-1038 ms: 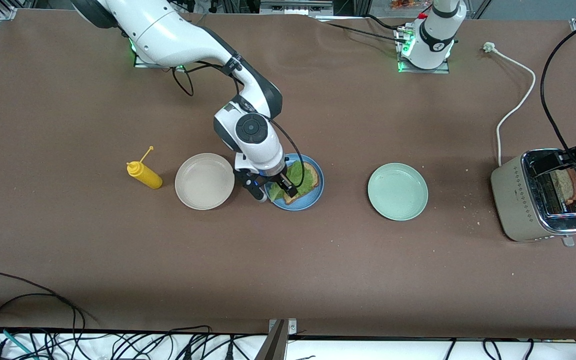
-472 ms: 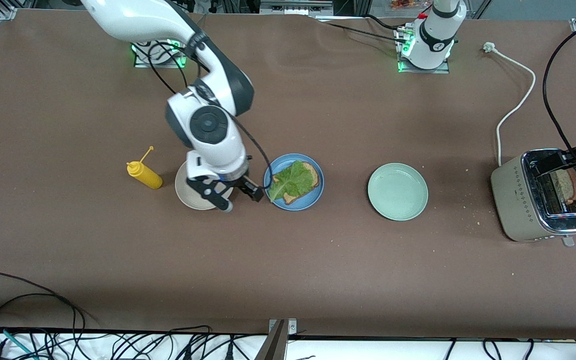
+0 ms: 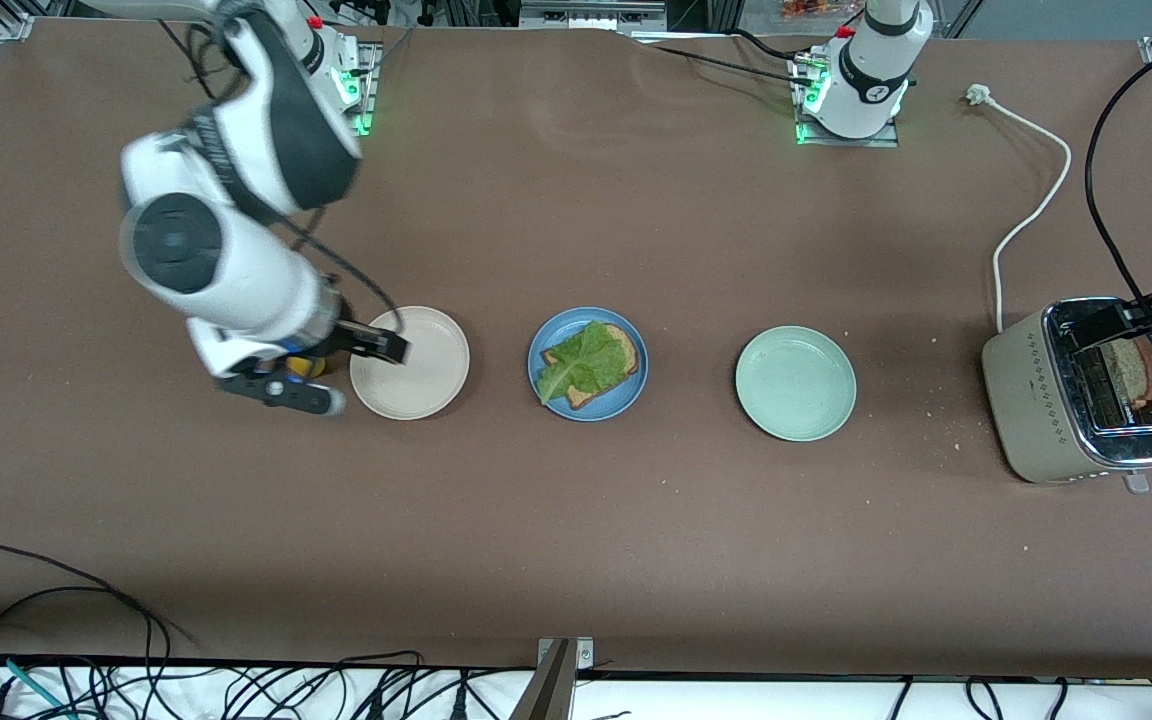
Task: Make sandwich in blue plate with both arms
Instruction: 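Lower the lettuce onto the bread and open the right gripper, then move the open right gripper toward the yellow mustard bottle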
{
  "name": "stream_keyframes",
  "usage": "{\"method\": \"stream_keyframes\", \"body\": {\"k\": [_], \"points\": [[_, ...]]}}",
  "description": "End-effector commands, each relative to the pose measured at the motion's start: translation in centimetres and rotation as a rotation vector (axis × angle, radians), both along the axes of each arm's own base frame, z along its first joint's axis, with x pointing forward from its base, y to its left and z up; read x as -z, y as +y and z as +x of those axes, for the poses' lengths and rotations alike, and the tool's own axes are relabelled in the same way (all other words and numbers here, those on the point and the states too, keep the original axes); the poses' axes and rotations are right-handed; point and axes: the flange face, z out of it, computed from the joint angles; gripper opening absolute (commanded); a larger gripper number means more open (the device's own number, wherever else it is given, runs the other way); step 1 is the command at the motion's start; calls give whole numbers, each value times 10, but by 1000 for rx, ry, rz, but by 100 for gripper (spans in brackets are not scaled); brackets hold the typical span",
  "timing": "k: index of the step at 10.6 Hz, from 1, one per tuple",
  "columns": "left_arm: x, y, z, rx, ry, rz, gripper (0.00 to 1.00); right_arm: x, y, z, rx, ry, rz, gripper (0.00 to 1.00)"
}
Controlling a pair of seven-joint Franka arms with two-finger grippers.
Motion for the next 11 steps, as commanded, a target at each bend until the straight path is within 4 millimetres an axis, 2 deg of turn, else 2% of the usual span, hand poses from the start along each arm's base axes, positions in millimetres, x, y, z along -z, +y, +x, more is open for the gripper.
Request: {"method": "stream_keyframes", "body": {"k": [1, 3, 4, 6, 8, 11], "points": [[-4, 2, -4, 21, 8, 20, 100, -19, -103, -4, -249, 87, 34, 100], [-2, 2, -4, 21, 11, 20, 100, -17, -182, -12, -406, 113, 107, 100], [-2, 1, -3, 22, 11, 20, 100, -5, -217, -20, -456, 129, 158, 100], [1, 2, -3, 21, 16, 19, 100, 25, -294, -44, -572, 128, 300, 100], [1, 1, -3, 23, 16, 21, 100, 68, -367, -67, -732, 22, 446, 100], [1, 1, -3, 22, 16, 19, 100, 130, -415, -86, -934, -139, 623, 100]]}}
